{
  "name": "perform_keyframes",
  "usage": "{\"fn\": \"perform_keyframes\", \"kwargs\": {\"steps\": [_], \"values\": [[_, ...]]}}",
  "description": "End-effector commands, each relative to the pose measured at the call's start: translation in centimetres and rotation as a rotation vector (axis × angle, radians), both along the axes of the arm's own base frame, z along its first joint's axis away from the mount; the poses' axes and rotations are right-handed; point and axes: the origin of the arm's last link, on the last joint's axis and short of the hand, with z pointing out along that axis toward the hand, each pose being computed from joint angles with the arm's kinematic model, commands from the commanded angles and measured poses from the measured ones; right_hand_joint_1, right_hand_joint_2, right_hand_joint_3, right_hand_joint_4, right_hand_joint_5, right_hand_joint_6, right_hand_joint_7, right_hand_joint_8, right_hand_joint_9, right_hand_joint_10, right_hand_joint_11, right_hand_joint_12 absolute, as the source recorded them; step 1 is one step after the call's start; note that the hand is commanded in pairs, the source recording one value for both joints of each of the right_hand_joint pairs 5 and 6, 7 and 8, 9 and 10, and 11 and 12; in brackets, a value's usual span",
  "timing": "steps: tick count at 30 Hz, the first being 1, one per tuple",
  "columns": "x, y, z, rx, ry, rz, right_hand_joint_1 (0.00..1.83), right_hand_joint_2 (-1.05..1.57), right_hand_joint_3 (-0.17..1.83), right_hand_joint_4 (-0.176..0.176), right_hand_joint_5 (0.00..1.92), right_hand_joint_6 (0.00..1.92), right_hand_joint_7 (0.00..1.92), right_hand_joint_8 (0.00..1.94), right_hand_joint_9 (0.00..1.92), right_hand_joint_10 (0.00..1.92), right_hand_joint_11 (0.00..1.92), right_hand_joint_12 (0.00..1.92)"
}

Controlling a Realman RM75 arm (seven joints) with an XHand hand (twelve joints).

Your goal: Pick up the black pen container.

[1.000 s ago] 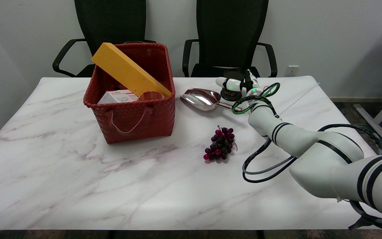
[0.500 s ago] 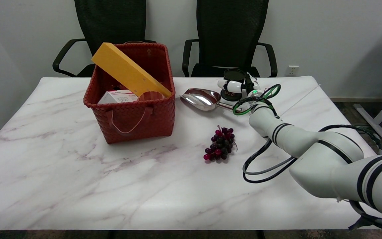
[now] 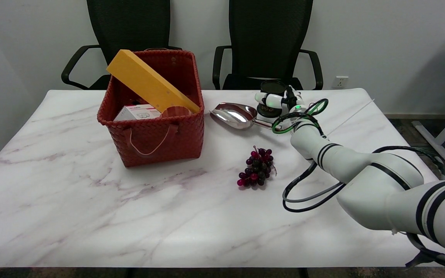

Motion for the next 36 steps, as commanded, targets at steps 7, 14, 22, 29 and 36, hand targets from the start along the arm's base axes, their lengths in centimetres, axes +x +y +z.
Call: {"fn": "perform_keyframes", "kwargs": {"steps": [7, 14, 22, 29, 36], "values": [[-0.3, 0.2, 0.0, -0.045, -0.082, 0.02, 1.08, 0.66, 0.18, 0.0, 0.0, 0.0, 0.13, 0.13, 0.11, 0.11, 0.0, 0.0], [-0.2, 0.1, 0.0, -0.048, -0.084, 0.025, 1.1, 0.75, 0.06, 0.0, 0.31, 0.31, 0.61, 0.61, 0.28, 0.28, 0.0, 0.0], [-0.3, 0.2, 0.1, -0.051, -0.082, 0.024, 1.16, 1.12, 0.53, 0.0, 0.94, 0.94, 1.08, 1.08, 0.94, 0.94, 0.61, 0.61], [0.1, 0.1, 0.1, -0.051, -0.075, 0.04, 1.17, 1.13, 0.64, 0.0, 0.93, 0.93, 1.07, 1.07, 0.91, 0.91, 0.53, 0.53], [2.1, -0.2, -0.1, -0.067, -0.054, 0.146, 1.17, 1.14, 0.64, 0.0, 0.88, 0.88, 1.04, 1.04, 0.88, 0.88, 0.62, 0.62]]}}
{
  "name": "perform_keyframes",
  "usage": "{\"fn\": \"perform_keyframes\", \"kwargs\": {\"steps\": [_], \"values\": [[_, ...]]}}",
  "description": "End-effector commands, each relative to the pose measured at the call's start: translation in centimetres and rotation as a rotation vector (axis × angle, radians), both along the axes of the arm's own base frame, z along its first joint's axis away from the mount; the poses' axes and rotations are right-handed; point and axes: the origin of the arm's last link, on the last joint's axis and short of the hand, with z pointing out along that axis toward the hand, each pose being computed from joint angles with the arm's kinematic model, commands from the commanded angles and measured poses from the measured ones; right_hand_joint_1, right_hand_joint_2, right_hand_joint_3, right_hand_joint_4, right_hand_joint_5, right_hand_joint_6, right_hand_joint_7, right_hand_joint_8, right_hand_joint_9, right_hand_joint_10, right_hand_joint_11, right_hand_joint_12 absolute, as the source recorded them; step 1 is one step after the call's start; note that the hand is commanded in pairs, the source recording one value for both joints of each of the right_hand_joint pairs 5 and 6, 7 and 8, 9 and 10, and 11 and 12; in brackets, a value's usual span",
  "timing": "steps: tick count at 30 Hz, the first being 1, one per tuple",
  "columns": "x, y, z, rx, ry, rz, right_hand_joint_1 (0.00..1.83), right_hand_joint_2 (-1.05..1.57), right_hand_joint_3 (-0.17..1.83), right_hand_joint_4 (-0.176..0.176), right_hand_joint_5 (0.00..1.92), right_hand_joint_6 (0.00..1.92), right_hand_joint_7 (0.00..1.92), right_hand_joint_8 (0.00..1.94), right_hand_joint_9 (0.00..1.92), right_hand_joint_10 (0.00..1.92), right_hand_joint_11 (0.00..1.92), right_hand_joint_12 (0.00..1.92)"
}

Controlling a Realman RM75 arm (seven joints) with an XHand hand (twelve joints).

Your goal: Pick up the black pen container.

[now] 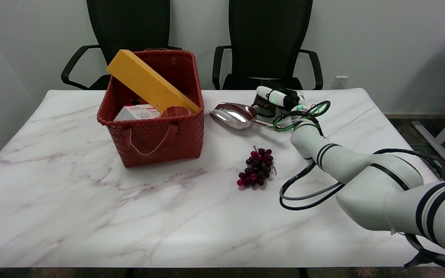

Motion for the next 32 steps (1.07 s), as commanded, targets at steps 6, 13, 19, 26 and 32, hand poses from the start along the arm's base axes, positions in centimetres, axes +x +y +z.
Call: {"fn": "perform_keyframes", "kwargs": {"steps": [6, 13, 19, 26, 32], "values": [[4.3, -0.8, -0.3, -0.026, 0.047, 0.194, 1.19, 1.14, 0.6, 0.0, 0.82, 0.82, 1.03, 1.03, 0.88, 0.88, 0.72, 0.72], [6.0, -0.7, -0.2, -0.039, 0.071, 0.273, 1.2, 1.15, 0.59, 0.0, 0.82, 0.82, 1.04, 1.04, 0.91, 0.91, 0.78, 0.78], [8.8, -0.5, -0.6, -0.019, 0.105, 0.38, 1.21, 1.15, 0.59, 0.0, 0.81, 0.81, 1.05, 1.05, 0.92, 0.92, 0.79, 0.79], [12.5, -0.6, -2.3, 0.032, 0.167, 0.505, 1.22, 1.15, 0.61, 0.0, 0.82, 0.82, 1.05, 1.05, 0.93, 0.93, 0.8, 0.8], [14.7, -1.0, -4.7, 0.101, 0.193, 0.569, 1.22, 1.16, 0.61, 0.0, 0.83, 0.83, 1.07, 1.07, 0.96, 0.96, 0.82, 0.82]]}}
